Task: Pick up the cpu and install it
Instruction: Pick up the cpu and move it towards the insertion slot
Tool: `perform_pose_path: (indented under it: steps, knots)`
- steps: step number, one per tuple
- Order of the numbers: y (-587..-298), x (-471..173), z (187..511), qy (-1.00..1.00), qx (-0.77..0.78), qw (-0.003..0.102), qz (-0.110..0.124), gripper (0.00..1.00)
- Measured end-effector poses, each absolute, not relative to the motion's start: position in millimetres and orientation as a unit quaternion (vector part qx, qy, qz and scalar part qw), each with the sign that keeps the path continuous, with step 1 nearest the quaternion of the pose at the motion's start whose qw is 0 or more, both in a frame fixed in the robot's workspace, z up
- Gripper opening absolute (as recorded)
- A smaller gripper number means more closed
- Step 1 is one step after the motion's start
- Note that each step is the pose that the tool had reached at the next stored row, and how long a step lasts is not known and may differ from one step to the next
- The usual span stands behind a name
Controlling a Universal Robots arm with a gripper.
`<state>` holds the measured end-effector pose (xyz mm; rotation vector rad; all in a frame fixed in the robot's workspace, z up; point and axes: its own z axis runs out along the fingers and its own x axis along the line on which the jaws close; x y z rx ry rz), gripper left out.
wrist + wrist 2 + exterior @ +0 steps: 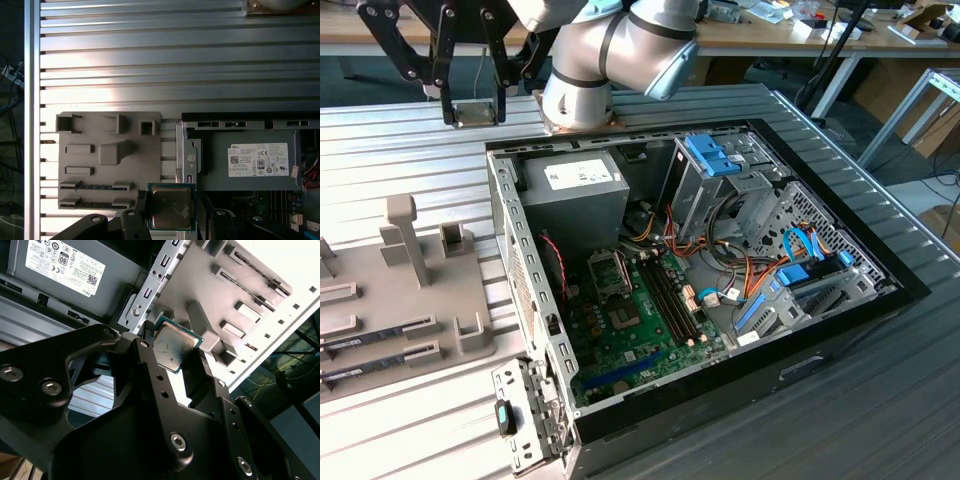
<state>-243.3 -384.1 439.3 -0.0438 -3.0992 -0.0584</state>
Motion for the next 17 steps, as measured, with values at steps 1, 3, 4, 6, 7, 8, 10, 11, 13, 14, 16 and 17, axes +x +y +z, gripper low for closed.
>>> perform_pose_path:
  steps: [1,3,4,6,7,8,10,11,13,14,16,17]
  knots:
    - [-384,-242,439,-1.0,-0.014,0.021,-0.019,0.47]
    - [-384,-240,439,-1.0,-0.014,0.021,-0.019,0.47]
    - [-384,-239,439,-1.0,-0.014,0.021,-0.019,0.47]
    - [-384,-237,439,-0.999,-0.014,0.021,-0.019,0.47]
    - [-384,-235,439,-0.999,-0.014,0.021,-0.019,0.47]
    - [-384,-234,439,-0.999,-0.014,0.021,-0.019,0.47]
    - [-384,-230,439,-0.999,-0.014,0.021,-0.019,0.47]
    - [-384,-229,439,-0.999,-0.014,0.021,-0.019,0.47]
    - [-384,-227,439,-0.999,-0.014,0.022,-0.019,0.47]
    - [-384,-226,438,-0.999,-0.014,0.022,-0.019,0.47]
    - [-384,-223,438,-0.999,-0.014,0.022,-0.019,0.47]
    - [-384,-221,438,-0.999,-0.014,0.022,-0.019,0.47]
